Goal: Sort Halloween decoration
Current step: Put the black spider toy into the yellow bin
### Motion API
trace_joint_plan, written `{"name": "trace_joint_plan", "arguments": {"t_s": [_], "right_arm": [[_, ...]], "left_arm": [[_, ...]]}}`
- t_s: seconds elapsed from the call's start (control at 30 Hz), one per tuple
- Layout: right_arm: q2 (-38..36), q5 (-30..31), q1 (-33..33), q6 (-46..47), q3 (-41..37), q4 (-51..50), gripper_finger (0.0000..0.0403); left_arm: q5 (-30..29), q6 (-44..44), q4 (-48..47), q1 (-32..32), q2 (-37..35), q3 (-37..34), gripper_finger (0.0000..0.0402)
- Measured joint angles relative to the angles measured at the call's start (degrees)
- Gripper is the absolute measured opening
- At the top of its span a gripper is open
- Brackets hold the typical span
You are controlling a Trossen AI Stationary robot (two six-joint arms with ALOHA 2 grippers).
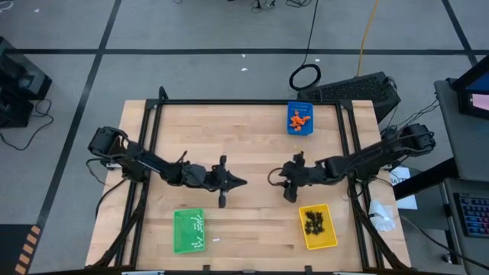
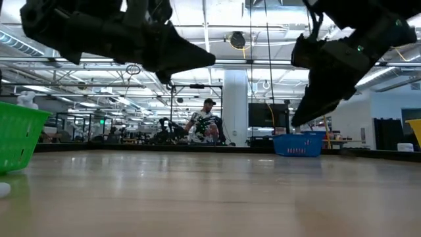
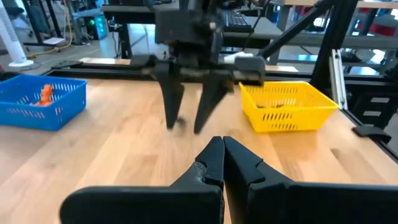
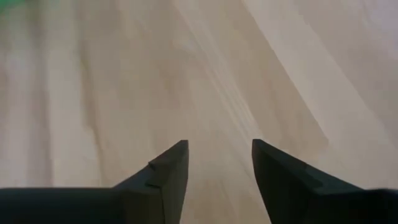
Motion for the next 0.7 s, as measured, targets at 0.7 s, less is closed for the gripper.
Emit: {"name": "trace_joint_plan", "arguments": {"t_s": [0.7], "right_arm": [[0.03,-9.79,-9.09,3.2,7.71,-50.0,0.0171]], "left_arm": [[-0.33,0.42,0.84,-3.36,0.0,-1.48,0.0]]}}
